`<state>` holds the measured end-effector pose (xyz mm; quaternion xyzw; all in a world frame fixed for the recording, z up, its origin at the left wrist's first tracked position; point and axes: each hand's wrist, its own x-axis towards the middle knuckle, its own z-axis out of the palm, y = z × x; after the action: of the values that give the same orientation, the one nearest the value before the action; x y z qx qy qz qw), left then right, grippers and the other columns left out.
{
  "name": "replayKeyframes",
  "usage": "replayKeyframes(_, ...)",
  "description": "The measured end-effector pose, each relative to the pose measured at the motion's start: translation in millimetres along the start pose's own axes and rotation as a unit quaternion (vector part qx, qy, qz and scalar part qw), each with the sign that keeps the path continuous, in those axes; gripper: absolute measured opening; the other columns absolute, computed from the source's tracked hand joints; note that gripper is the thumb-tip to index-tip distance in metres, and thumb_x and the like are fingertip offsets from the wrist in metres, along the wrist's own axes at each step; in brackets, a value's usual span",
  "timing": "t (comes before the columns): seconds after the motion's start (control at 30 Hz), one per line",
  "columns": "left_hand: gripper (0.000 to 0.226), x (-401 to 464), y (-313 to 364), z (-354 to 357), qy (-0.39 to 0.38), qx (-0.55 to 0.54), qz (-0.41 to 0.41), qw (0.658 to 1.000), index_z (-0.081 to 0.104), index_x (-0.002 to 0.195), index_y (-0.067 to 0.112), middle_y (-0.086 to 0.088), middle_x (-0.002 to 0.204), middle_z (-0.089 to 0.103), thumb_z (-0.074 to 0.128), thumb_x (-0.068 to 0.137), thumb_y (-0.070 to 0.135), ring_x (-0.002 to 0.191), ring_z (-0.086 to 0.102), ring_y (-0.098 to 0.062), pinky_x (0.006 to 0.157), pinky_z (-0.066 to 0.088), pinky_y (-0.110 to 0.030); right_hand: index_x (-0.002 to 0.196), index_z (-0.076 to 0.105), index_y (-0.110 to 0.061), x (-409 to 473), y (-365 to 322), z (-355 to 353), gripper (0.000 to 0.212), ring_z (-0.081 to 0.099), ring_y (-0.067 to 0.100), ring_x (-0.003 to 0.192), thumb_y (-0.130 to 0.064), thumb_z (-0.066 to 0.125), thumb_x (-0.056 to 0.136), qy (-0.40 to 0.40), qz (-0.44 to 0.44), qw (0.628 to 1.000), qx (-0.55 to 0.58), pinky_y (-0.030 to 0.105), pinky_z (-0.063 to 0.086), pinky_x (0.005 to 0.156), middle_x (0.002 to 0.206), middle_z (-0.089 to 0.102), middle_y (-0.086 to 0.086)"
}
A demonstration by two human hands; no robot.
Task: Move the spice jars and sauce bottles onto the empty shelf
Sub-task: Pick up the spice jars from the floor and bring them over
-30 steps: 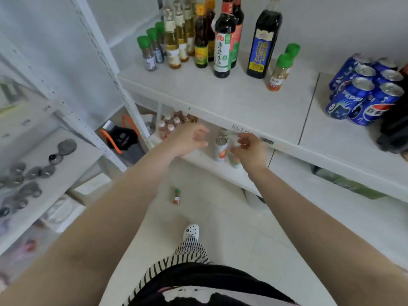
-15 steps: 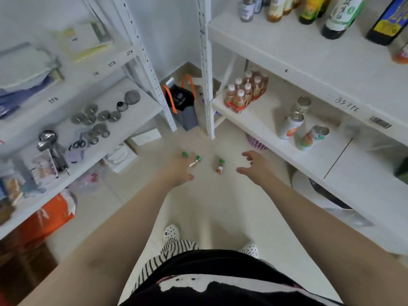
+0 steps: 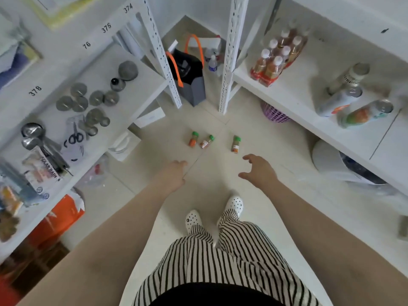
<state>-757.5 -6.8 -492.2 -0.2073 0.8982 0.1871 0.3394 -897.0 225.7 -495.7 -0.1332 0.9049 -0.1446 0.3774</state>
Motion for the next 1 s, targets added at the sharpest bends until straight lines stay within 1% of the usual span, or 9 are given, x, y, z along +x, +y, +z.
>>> replayKeyframes(0.1, 0.061, 32.5, -1.5, -8.7, -0.01, 0.03, 0.009, 0.999, 0.037, 0.138, 0.018, -0.013, 0.129, 0.052, 0.06, 0.082, 0.018, 0.115, 0.054, -0.033, 0.09, 0.045, -0.035, 0.136, 0.045, -0.026, 29.8, -2.9, 2.8, 0.063, 0.05, 0.023, 0.121, -0.034, 0.071, 0.08, -0.007, 0.016, 1.0, 0.001, 0.04, 0.048, 0.093, 0.134, 0.051, 0.004)
replayKeyframes(0.2, 0.058, 74.1, 1.4, -18.6, 0.001, 0.045, 0.011, 0.999, 0.038, 0.137, 0.017, -0.012, 0.124, 0.051, 0.058, 0.082, 0.016, 0.113, 0.054, -0.033, 0.089, 0.047, -0.037, 0.136, 0.044, -0.027, 70.0, -2.4, 1.3, 0.062, 0.05, 0.022, 0.121, -0.036, 0.07, 0.08, -0.02, 0.028, 0.999, -0.005, 0.04, 0.048, 0.094, 0.133, 0.051, 0.003)
replayKeyframes(0.37, 0.067, 162.3, 3.0, -23.7, 0.016, 0.005, 0.008, 1.0, 0.03, 0.144, 0.022, -0.009, 0.129, 0.046, 0.057, 0.083, 0.014, 0.12, 0.048, -0.03, 0.094, 0.044, -0.039, 0.137, 0.044, -0.025, 151.7, 9.4, 5.0, 0.063, 0.051, 0.024, 0.121, -0.038, 0.07, 0.081, -0.026, 0.065, 0.998, 0.006, 0.04, 0.048, 0.093, 0.133, 0.052, 0.004)
replayKeyframes(0.47, 0.067, 222.6, -4.0, -8.8, 0.02, 0.003, 0.031, 0.999, 0.03, 0.144, 0.024, -0.01, 0.128, 0.049, 0.058, 0.084, 0.016, 0.116, 0.051, -0.031, 0.092, 0.045, -0.04, 0.136, 0.046, -0.024, 205.2, 21.7, 20.1, 0.062, 0.054, 0.022, 0.117, -0.038, 0.071, 0.08, -0.016, 0.106, 0.993, 0.054, 0.035, 0.049, 0.089, 0.132, 0.055, 0.003)
replayKeyframes(0.6, 0.064, 311.1, -17.5, 37.3, 0.018, 0.003, 0.03, 0.999, 0.035, 0.14, 0.026, -0.01, 0.126, 0.051, 0.062, 0.084, 0.018, 0.111, 0.055, -0.03, 0.087, 0.048, -0.04, 0.135, 0.047, -0.023, 281.5, 48.9, 63.0, 0.062, 0.056, 0.021, 0.115, -0.037, 0.072, 0.08, -0.008, 0.137, 0.986, 0.097, 0.033, 0.048, 0.086, 0.131, 0.056, 0.002)
replayKeyframes(0.7, 0.062, 381.8, -31.0, 83.0, 0.002, 0.005, 0.033, 0.999, 0.038, 0.136, 0.02, -0.012, 0.132, 0.046, 0.066, 0.081, 0.017, 0.111, 0.055, -0.032, 0.089, 0.05, -0.043, 0.136, 0.046, -0.022, 339.7, 72.6, 103.8, 0.062, 0.056, 0.022, 0.115, -0.038, 0.072, 0.081, -0.009, 0.148, 0.984, 0.093, 0.034, 0.049, 0.085, 0.132, 0.056, 0.002)
replayKeyframes(0.8, 0.064, 448.7, -44.6, 134.1, -0.01, 0.025, 0.035, 0.999, 0.036, 0.136, 0.015, -0.015, 0.133, 0.043, 0.067, 0.08, 0.018, 0.114, 0.053, -0.036, 0.086, 0.049, -0.044, 0.135, 0.045, -0.024, 396.0, 98.2, 149.5, 0.063, 0.059, 0.022, 0.107, -0.039, 0.071, 0.08, -0.014, 0.167, 0.981, 0.1, 0.038, 0.052, 0.084, 0.129, 0.057, 0.001)
replayKeyframes(0.9, 0.065, 505.0, -54.2, 180.2, -0.011, 0.021, 0.029, 0.999, 0.034, 0.14, 0.013, -0.013, 0.135, 0.042, 0.065, 0.083, 0.022, 0.122, 0.046, -0.033, 0.088, 0.045, -0.043, 0.134, 0.044, -0.024, 444.9, 120.8, 191.0, 0.062, 0.061, 0.023, 0.092, -0.04, 0.07, 0.08, -0.014, 0.193, 0.975, 0.109, 0.04, 0.054, 0.083, 0.122, 0.058, 0.002)
replayKeyframes(1.0, 0.054, 554.7, -62.4, 218.0, 0.023, 0.023, 0.038, 0.999, 0.046, 0.128, 0.01, -0.012, 0.121, 0.053, 0.063, 0.081, 0.032, 0.115, 0.051, -0.032, 0.094, 0.041, -0.04, 0.135, 0.043, -0.022, 488.2, 141.5, 225.4, 0.065, 0.061, 0.024, 0.095, -0.042, 0.071, 0.08, 0.005, 0.219, 0.967, 0.132, 0.036, 0.052, 0.081, 0.123, 0.058, 0.003)
